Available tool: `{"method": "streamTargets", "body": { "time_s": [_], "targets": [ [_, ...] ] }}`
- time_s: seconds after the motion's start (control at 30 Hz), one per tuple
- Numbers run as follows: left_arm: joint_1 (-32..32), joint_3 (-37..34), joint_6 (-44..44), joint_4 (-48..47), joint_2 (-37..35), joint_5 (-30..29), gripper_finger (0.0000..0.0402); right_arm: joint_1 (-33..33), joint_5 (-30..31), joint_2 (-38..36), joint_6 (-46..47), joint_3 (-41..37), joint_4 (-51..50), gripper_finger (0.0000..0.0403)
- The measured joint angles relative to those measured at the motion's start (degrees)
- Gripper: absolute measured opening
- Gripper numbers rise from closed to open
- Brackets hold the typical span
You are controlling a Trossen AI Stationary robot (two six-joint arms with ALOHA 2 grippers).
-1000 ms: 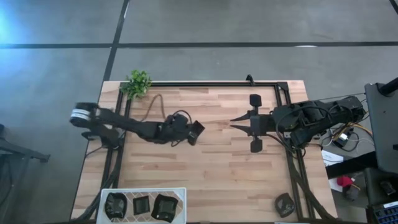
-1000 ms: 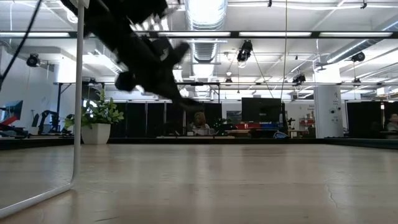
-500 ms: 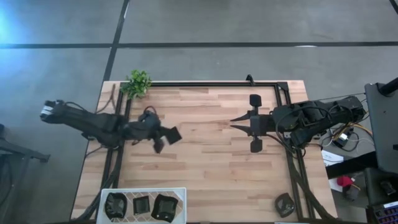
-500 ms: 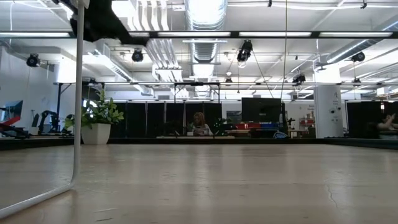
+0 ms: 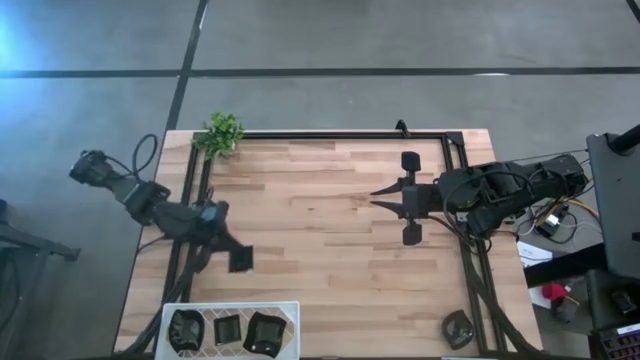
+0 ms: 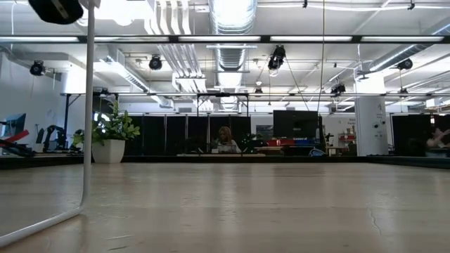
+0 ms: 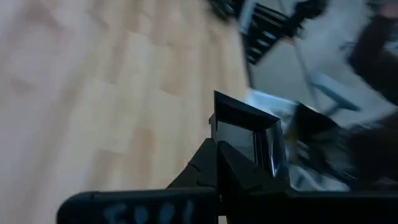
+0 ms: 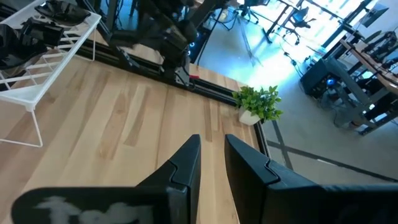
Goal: Pick & Place Mini shaped plates
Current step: Stack the black square plate on top of the other black square plates on the shelf
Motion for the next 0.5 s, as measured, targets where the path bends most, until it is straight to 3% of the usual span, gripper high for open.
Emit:
{"method": "streamTargets", "body": {
  "time_s": [0.3, 0.5],
  "targets": [
    [-12.6, -0.08, -22.82, 0.78, 3.65, 1.98, 0.0, 0.0, 0.28, -0.02, 0.29, -0.25, 0.01, 0.0068],
    [-19.32, -0.08, -29.24, 7.83, 10.23, 1.95, 0.0, 0.0, 0.31, -0.02, 0.44, -0.61, 0.09, 0.0068]
  ]
}}
